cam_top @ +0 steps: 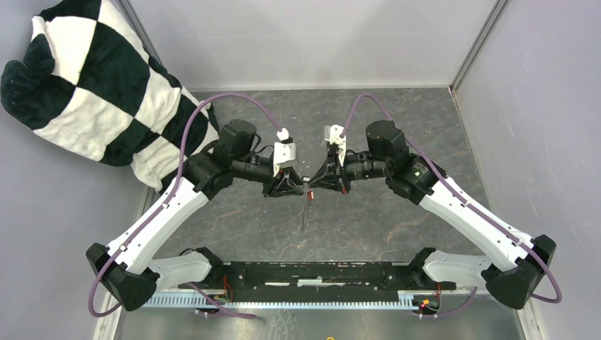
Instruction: Put the keys on the keyring
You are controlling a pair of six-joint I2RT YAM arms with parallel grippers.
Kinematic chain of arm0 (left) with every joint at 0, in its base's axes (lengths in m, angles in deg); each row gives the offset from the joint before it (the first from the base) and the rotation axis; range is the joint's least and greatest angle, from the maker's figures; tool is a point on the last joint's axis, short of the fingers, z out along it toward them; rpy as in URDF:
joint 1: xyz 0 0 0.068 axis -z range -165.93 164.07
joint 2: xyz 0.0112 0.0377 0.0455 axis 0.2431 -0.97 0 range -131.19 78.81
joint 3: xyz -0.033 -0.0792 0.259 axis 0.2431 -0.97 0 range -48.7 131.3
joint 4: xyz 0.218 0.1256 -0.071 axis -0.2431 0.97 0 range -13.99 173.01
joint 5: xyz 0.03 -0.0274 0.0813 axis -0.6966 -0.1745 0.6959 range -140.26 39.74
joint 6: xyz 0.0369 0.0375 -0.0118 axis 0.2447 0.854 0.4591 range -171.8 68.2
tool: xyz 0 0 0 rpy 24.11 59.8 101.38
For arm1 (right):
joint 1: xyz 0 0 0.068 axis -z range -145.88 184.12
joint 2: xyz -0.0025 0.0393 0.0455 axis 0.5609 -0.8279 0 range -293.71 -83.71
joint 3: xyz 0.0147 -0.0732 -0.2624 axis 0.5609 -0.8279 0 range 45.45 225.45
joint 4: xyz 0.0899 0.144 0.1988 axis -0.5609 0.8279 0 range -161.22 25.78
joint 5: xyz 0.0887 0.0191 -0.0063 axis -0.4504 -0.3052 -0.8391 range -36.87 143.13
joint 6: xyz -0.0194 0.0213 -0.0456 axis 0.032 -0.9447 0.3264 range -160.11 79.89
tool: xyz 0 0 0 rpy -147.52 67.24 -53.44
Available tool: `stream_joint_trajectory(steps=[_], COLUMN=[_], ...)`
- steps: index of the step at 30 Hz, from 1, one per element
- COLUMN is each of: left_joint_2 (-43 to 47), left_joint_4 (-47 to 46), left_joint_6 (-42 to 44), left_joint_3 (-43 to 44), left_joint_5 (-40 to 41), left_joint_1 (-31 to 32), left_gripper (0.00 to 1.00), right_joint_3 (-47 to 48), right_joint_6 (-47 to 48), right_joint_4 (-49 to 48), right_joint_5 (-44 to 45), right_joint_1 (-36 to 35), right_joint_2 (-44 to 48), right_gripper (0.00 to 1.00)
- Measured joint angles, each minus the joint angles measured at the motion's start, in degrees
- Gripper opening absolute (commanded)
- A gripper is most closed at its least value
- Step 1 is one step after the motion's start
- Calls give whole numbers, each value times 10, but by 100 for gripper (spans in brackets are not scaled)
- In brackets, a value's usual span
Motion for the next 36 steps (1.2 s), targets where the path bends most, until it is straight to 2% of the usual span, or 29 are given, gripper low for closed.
stream_joint_trajectory(steps=[11,19,23,25,28,30,33,36], left_joint_2=[-6,-6,-6,-6,-6,-6,-3,23], left_joint_4=[17,23,25,25,24,25,9,-51], left_joint_6=[15,28,36,36,36,36,28,-7], left_joint_3=[18,18,18,18,19,20,17,-9], left_joint_5=[-3,-1,1,1,-1,-2,-7,-17], left_joint_1=[3,5,5,5,5,5,5,5], left_gripper=[31,4,2,2,2,2,2,2], right_joint_3=[35,53,53,53,52,41,-15,-71], right_joint_6=[19,23,24,24,18,4,-37,-76], right_joint_4=[36,45,46,46,42,18,-60,-137], right_joint_5=[26,38,40,41,45,44,44,43], right_joint_1=[-22,-36,-36,-36,-35,-31,-18,-9], right_joint_2=[-28,-40,-40,-40,-35,-20,44,107], right_gripper=[0,0,0,6,27,35,39,40])
